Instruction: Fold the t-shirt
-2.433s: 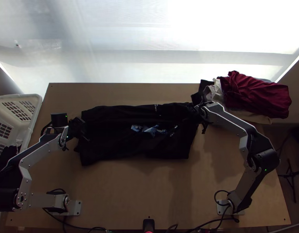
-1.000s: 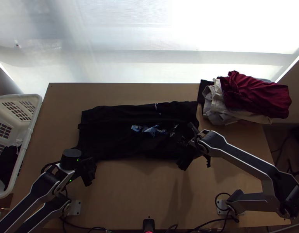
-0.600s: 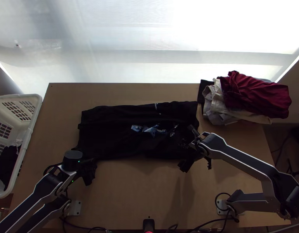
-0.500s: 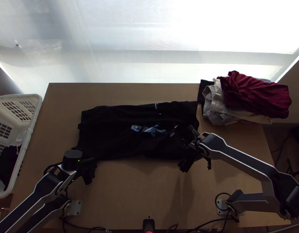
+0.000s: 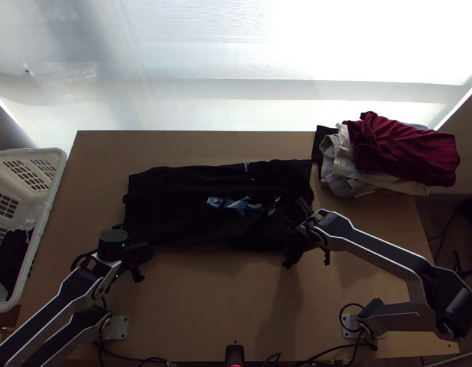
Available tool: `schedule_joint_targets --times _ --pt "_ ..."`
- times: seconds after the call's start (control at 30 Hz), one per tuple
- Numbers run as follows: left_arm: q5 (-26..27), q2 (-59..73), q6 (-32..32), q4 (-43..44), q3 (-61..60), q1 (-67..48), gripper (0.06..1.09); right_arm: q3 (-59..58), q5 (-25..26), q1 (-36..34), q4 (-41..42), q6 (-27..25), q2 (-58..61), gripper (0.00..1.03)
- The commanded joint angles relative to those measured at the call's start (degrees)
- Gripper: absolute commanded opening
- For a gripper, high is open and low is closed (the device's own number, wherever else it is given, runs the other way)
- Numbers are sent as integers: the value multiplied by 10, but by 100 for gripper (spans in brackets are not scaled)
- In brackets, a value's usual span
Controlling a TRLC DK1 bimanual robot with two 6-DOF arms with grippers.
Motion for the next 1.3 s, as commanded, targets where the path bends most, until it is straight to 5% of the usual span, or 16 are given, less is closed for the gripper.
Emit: schedule_joint_targets --times 0.0,0.13,0.37,0.97,1.07,1.27 --pt "27 19 35 29 4 49 10 -12 -1 -4 54 -21 20 26" --pt "43 17 47 25 13 80 10 -11 -4 -18 64 -38 20 3" --pt "81 -40 55 -46 38 141 10 -24 -7 -47 11 -71 -39 3" --pt "122 -366 87 -462 89 133 10 -71 -50 -4 -251 -82 -315 3" --pt "120 -373 89 -454 90 128 10 -77 -49 -8 -236 -76 -314 3" --pt "116 -232 96 -267 68 134 10 -39 -47 -111 -134 -94 -211 3"
